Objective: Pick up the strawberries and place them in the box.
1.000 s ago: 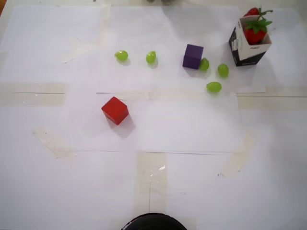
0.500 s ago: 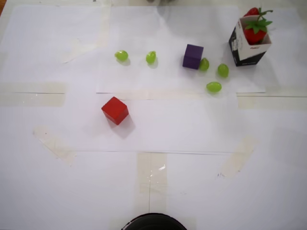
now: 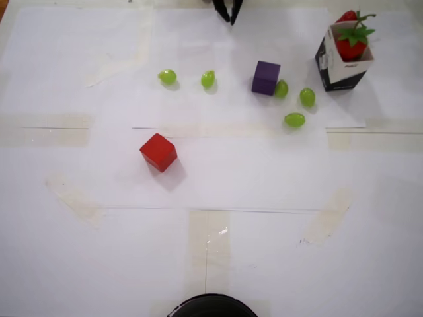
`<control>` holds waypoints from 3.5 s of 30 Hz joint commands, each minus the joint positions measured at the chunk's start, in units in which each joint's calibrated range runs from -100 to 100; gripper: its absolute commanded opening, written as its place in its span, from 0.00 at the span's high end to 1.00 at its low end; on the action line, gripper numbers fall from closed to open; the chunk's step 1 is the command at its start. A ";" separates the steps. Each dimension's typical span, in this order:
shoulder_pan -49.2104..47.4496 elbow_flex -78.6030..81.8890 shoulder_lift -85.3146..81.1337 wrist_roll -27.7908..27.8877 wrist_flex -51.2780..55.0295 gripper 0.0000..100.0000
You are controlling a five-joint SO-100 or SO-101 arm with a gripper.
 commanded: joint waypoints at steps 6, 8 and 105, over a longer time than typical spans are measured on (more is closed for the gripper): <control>-1.37 10.50 -1.50 0.10 -7.08 1.00; -1.59 10.41 -1.50 0.34 -7.65 1.00; -4.31 10.50 -1.59 0.24 -12.72 1.00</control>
